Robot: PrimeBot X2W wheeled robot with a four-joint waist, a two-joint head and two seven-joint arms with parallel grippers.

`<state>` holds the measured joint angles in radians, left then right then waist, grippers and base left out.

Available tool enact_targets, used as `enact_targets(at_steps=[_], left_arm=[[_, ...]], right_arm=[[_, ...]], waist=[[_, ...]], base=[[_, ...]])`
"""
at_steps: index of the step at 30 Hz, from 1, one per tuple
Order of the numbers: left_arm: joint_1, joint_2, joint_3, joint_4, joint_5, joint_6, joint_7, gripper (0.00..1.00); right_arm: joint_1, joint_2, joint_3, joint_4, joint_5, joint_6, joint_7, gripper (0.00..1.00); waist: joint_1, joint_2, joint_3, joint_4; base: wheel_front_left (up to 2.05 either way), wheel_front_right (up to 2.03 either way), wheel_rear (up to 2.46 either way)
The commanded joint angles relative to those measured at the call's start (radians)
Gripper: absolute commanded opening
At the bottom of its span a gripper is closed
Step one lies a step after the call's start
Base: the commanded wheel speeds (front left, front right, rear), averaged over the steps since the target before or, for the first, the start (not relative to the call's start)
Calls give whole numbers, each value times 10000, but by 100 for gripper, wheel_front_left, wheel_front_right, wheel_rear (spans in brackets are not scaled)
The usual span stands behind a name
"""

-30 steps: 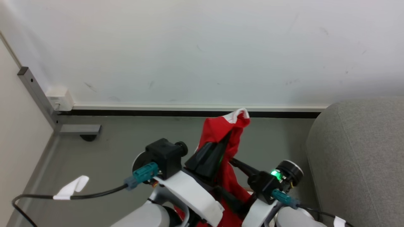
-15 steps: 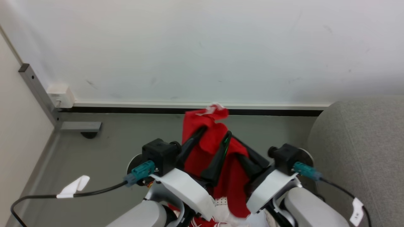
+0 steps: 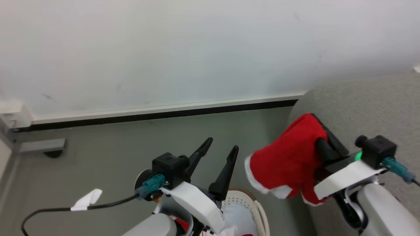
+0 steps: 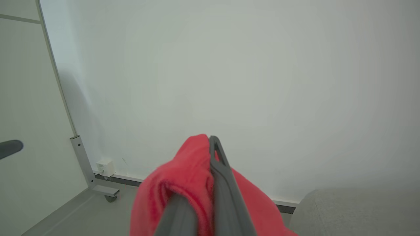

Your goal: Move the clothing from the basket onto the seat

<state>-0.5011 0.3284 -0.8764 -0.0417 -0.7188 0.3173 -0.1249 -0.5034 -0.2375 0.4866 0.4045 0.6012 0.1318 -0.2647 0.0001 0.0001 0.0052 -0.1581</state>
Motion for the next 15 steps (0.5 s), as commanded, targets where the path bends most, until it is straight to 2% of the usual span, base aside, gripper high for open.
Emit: enact_targets(at_steps=[1,8,15], left_arm=[[63,-24,-24,57,0,-62,-72,100],[-4,-163,-256,228,121,-166,-159,100],[-262,-67,-342,226,344,-222,-160,100]], right_arm=[[182,-161,-168,-129,-87,-21,5,0],[674,-726,-1071,-789,-91,-21,5,0],[721,-873,-1699,-1130,60,-21,6,0]], waist=[[-1,-1,111,-430],[-1,-1,373,-1258],[-1,-1,944,-1670]], base=[[0,0,0],[0,0,0],[0,0,0]])
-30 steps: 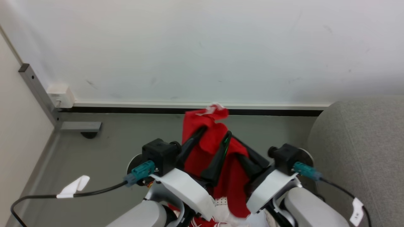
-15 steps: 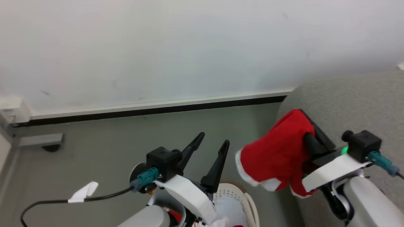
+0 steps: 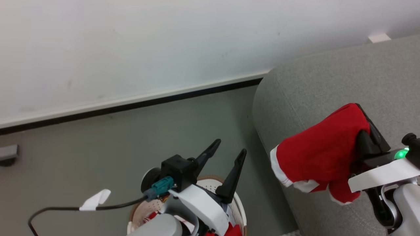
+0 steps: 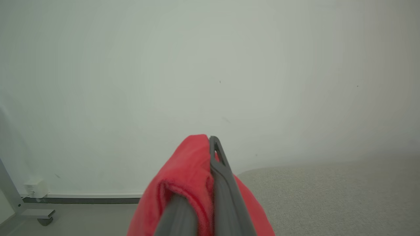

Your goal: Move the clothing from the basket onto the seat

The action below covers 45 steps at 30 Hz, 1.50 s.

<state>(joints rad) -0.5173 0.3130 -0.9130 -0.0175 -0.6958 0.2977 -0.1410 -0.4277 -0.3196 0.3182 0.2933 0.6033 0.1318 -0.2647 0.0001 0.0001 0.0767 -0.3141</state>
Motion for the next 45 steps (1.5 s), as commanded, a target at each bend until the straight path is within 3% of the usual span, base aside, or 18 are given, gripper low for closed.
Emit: enact_targets(at_steps=[1,7,12,20,25,29,36,37,39,40,45], left_arm=[[-165,128,24,-20,166,-28,5,100],[-731,233,-24,-169,471,-149,136,100],[-1649,363,-40,-228,844,-433,271,100],[-2701,460,197,-235,1065,-717,280,100],[-2982,445,345,-281,1064,-751,137,100],[-2987,341,418,-206,946,-781,-45,100],[-2681,174,283,112,801,-871,-356,100],[-2633,180,288,163,796,-878,-392,100],[-2560,230,328,256,781,-852,-429,100],[-2534,277,365,317,782,-817,-473,100],[-2126,430,493,605,668,-705,-662,100]], right_arm=[[-164,-43,-122,-27,15,-21,5,0],[-993,105,-924,175,-59,-21,7,0],[-2324,-30,-2132,885,-412,-21,8,0],[-5035,-900,-4512,2972,-1229,-21,241,0],[-6833,-1611,-6633,4299,-2461,-23,211,0],[-7556,-1851,-8203,5423,-4129,-21,179,0],[-7028,-1279,-10515,6932,-6355,-21,63,0],[-6923,-1178,-10715,6967,-6647,-23,59,10],[-6671,-883,-10855,7002,-7104,-23,11,64],[-6500,-725,-10886,7072,-7282,-23,3,100],[-5715,-151,-10662,6749,-7590,-23,-8,100]], waist=[[-1,-1,381,-132],[-1,-1,1532,-26],[-1,-1,2951,450],[-1,-1,4808,1373],[-1,-1,5451,1877],[-1,-1,5725,2211],[-1,-1,5733,2508],[-1,-1,5684,2512],[-1,-1,5539,2493],[-1,-1,5443,2461],[-1,-1,4682,2185]], base=[[0,0,0],[0,0,0],[0,0,0],[0,0,0],[0,0,0],[0,0,0],[0,0,0],[0,0,0],[0,0,0],[0,0,0],[0,0,0]])
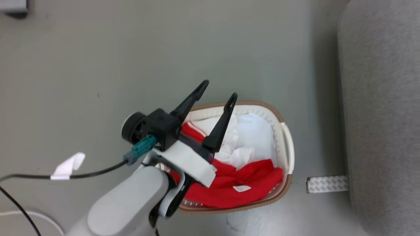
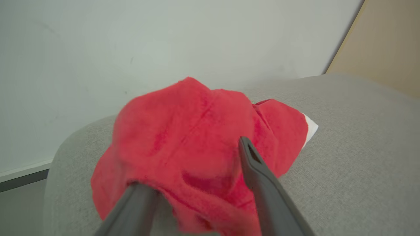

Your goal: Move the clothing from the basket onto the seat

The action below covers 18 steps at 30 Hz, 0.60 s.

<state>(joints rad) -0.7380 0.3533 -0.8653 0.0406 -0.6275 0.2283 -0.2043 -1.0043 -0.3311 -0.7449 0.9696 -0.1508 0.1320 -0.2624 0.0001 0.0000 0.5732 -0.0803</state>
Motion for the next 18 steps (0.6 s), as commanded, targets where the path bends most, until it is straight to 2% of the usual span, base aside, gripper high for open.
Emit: enact_targets(at_steps=[1,7,14,18], left_arm=[[194,68,42,70,-84,22,-62,100],[1032,288,302,396,-374,264,-323,100],[2082,465,739,675,-360,655,-543,100],[2877,249,1281,712,-211,865,-603,100]], right_arm=[[292,93,141,-104,-20,-25,-28,100],[1933,737,1241,-1075,385,-25,-31,100],[4098,1943,2649,-3520,1625,-25,-15,100],[5459,2318,3628,-4735,2320,-25,-14,100]], waist=[[-1,0,-461,-215],[-1,0,-1601,-582],[-1,0,-2991,-694],[-1,0,-3777,-492]], base=[[0,0,0],[0,0,0],[0,0,0],[0,0,0]])
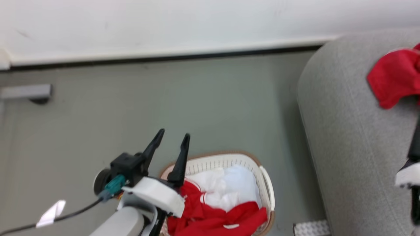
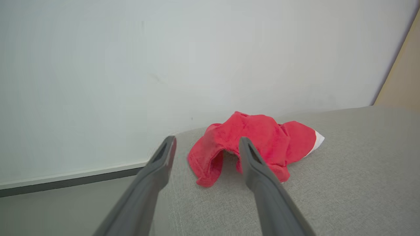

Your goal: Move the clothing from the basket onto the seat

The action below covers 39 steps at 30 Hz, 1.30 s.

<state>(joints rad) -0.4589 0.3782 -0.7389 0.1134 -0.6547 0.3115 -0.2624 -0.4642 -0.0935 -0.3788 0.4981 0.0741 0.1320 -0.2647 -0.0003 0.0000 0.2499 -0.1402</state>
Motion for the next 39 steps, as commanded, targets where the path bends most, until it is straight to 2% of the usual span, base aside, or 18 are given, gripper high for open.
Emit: enact_targets(at_steps=[1,9,15,20,35,39], left_arm=[[319,-62,260,-105,144,75,-20,100],[2533,-542,2311,-263,1415,-33,-19,100],[3816,-988,3628,-113,2465,-481,-21,100],[4421,-1460,4516,147,2943,-1102,-21,100],[4816,-2399,5923,1004,4022,-2313,-22,100],[4825,-2576,6160,1015,4311,-2478,-22,100]], right_arm=[[371,21,228,-326,200,-25,7,100],[2635,385,1878,-2132,1380,-25,8,100],[3712,408,2686,-2533,957,-25,6,100],[4089,412,2962,-2406,893,-25,8,100],[4253,419,3566,-2060,1295,-25,6,100],[4232,419,3584,-2104,1340,-25,7,100]], waist=[[3,0,-681,156],[3,0,-1729,717],[3,0,-2323,908],[3,0,-2611,997],[3,0,-2736,1043],[3,0,-2664,967]], base=[[0,0,0],[0,0,0],[0,0,0],[0,0,0],[0,0,0],[0,0,0]])
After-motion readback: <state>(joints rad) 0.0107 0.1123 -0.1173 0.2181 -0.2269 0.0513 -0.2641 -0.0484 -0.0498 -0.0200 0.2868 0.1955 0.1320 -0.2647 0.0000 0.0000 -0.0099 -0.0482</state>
